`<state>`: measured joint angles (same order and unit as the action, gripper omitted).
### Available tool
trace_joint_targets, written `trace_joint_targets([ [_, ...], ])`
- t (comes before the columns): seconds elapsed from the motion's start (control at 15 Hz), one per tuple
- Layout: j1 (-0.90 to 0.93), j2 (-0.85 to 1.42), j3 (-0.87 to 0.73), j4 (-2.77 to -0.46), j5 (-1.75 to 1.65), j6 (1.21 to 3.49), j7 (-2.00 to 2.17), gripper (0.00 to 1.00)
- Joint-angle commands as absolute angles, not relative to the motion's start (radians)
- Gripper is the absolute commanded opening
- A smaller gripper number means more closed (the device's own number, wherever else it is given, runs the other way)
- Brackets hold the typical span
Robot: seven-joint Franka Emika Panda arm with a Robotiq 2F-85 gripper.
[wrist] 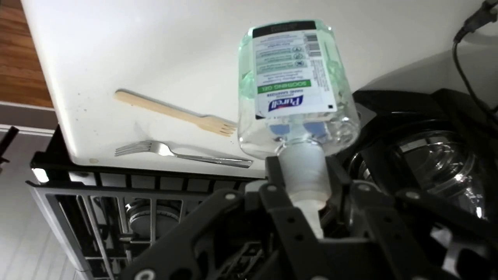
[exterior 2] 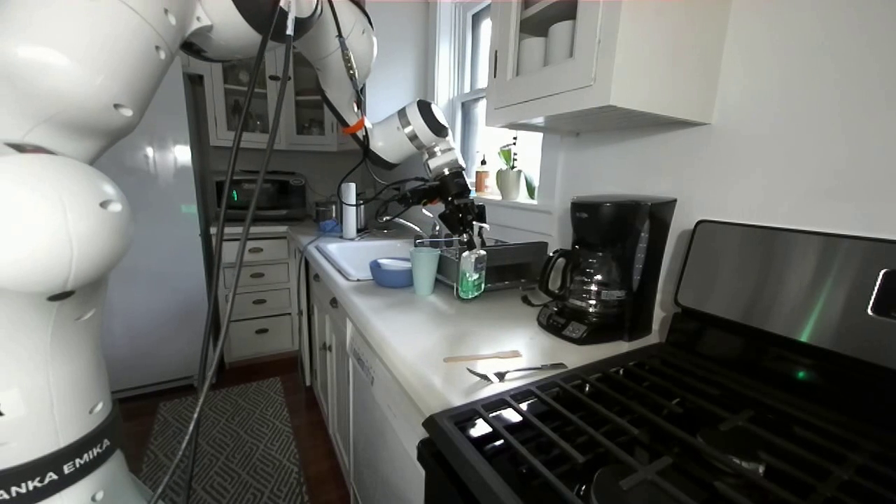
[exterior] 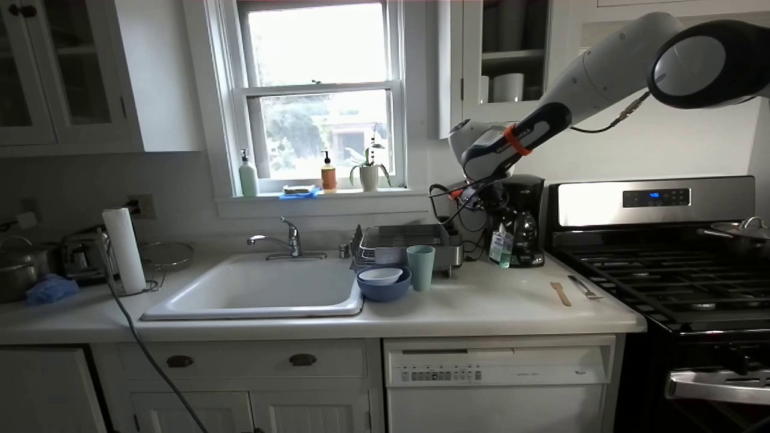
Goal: Shift the clear bottle to the left
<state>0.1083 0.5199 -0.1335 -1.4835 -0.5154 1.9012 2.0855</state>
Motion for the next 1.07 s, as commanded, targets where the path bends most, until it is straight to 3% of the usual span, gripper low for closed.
trace_joint_targets([
  [0.0, 0.119, 0.612, -0.152, -1.345, -0.469, 1.852, 2.205, 0.08],
  [0.27, 0.130, 0.687, -0.172, -1.259, -0.488, 1.839, 2.314, 0.08],
  [0.33, 0.119, 0.635, -0.161, -1.344, -0.494, 1.876, 2.271, 0.30],
  [0.73, 0.124, 0.675, -0.169, -1.296, -0.493, 1.869, 2.295, 0.30],
  [0.8, 0.124, 0.675, -0.170, -1.295, -0.493, 1.869, 2.295, 0.08],
  [1.0, 0.137, 0.735, -0.178, -1.205, -0.514, 1.840, 2.272, 0.08],
])
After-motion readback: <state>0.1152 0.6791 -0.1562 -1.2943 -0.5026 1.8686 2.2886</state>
